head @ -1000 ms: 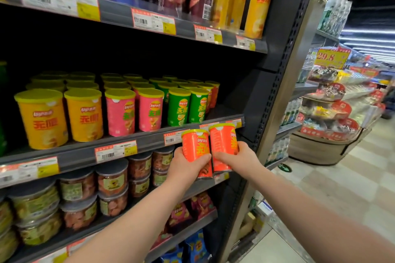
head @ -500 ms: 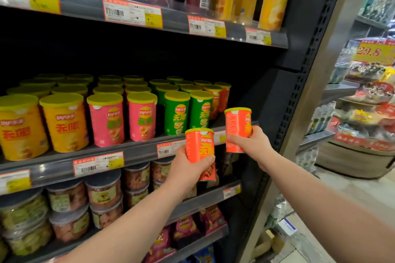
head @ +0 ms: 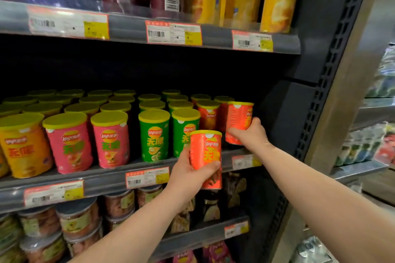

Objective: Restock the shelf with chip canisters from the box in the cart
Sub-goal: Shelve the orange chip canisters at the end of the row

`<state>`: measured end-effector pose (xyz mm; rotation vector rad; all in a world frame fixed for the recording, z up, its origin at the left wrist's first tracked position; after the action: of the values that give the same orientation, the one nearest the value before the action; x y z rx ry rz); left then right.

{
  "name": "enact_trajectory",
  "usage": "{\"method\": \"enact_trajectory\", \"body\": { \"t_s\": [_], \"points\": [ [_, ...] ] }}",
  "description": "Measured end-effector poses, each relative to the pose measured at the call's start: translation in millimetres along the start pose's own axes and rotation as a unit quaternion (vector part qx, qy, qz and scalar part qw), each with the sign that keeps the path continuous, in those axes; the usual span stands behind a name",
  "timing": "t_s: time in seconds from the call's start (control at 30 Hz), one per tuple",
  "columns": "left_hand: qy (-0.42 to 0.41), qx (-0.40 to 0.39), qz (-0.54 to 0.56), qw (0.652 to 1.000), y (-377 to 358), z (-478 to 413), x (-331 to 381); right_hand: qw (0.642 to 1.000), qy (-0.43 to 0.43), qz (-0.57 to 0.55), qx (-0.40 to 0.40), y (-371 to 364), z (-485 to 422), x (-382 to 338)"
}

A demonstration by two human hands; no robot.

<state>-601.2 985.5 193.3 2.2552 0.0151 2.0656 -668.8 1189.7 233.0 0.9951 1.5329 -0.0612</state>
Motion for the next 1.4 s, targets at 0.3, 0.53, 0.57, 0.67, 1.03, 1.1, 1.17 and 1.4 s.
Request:
{"method": "enact_trajectory", "body": {
  "t_s": [0.3,0.53,0.57,0.67,1.03,1.1,1.17,1.4],
  "points": [
    [-0.018,0.037,-0.033,0.999,-12,-12,0,0.999,-0.005,0.027,-0.044,-34,-40,14],
    [-0.018,0.035,-0.012,0.999,-18,-14,1,0.996,0.006,-0.011,-0.093,-40,-50,19],
    [-0.017,0.032,-0.010,0.999,-19,-14,0,0.995,0.011,-0.008,-0.096,-40,-50,20],
    [-0.016,0.023,-0.010,1.000,-22,-15,-1,0.995,0.021,0.001,-0.102,-41,-53,21],
    [-0.038,0.017,0.009,0.999,-31,-20,7,0.997,-0.002,-0.006,-0.078,-39,-59,28],
    [-0.047,0.017,0.013,0.999,-36,-22,11,0.998,0.020,-0.033,-0.045,-26,-56,26],
    [-0.058,0.019,0.020,0.998,-42,-27,15,0.995,0.053,-0.080,-0.020,-9,-46,16],
    [-0.134,0.010,0.031,0.991,-63,-45,30,0.957,0.063,-0.173,-0.223,18,10,-6]
  ]
}}
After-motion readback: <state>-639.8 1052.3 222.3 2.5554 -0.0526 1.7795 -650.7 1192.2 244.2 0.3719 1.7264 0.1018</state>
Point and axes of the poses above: each hand's wrist, its own z-axis away from the middle knuckle, its own y-axis out of the back of the hand, x = y × z, the point moved 4 cm from there along -z, towards the middle knuckle, and after that the axes turned 7 degrees about x, right-handed, at the moved point
